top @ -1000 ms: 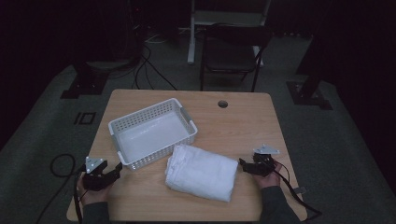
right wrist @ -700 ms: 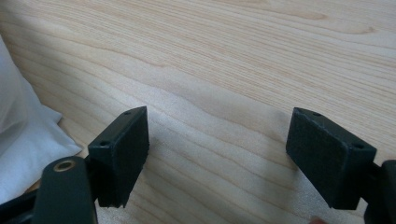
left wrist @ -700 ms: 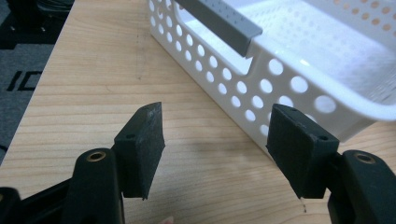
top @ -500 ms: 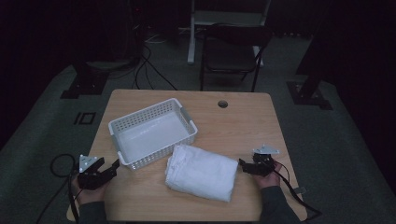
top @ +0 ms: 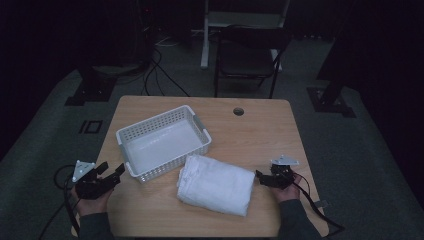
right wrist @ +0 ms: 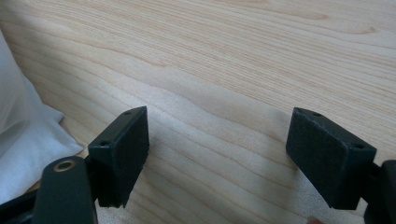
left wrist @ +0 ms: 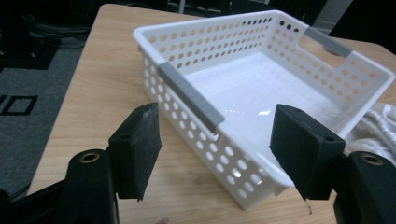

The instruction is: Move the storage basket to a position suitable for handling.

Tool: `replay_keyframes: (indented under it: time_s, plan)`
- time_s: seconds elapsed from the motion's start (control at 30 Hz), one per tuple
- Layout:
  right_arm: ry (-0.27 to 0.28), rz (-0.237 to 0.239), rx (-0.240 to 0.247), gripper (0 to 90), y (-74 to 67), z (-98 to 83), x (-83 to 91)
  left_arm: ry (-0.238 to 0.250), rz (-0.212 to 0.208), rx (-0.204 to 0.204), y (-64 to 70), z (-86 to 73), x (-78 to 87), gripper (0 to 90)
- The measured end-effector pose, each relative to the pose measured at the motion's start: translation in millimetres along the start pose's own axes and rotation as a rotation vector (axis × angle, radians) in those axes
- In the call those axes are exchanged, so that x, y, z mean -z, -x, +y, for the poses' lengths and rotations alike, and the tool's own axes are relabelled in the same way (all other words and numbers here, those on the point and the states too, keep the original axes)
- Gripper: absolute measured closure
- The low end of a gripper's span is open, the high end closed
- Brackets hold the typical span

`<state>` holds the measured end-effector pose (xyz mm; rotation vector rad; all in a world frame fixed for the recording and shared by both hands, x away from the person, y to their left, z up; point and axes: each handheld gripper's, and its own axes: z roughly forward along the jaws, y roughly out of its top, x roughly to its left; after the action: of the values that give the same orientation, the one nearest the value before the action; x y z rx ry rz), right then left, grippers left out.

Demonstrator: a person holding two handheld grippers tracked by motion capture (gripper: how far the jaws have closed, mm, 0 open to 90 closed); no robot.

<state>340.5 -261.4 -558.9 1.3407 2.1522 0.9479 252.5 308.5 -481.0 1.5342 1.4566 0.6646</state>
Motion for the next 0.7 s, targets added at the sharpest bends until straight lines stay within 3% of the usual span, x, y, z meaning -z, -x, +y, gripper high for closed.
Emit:
replay_keyframes:
  time_s: [0.23, 0.4, 0.63, 0.7]
  plan:
    - [0.0, 0.004, 0.003, 21.3, -0.2, 0.0, 0.0, -0.019, -0.011, 0.01, 7.6, 3.9, -11.5, 29.0]
    - [0.0, 0.005, 0.003, 21.3, -0.4, 0.0, 0.0, -0.073, 0.015, 0.023, 9.6, 2.5, -24.5, 30.6]
    - [0.0, 0.005, 0.003, 21.3, -0.5, 0.1, -0.1, -0.132, 0.026, 0.012, 13.0, 1.2, -38.7, 39.1]
    - [0.0, 0.005, 0.003, 21.3, -0.5, 0.1, -0.1, -0.15, 0.02, 0.004, 13.8, 1.2, -42.6, 46.6]
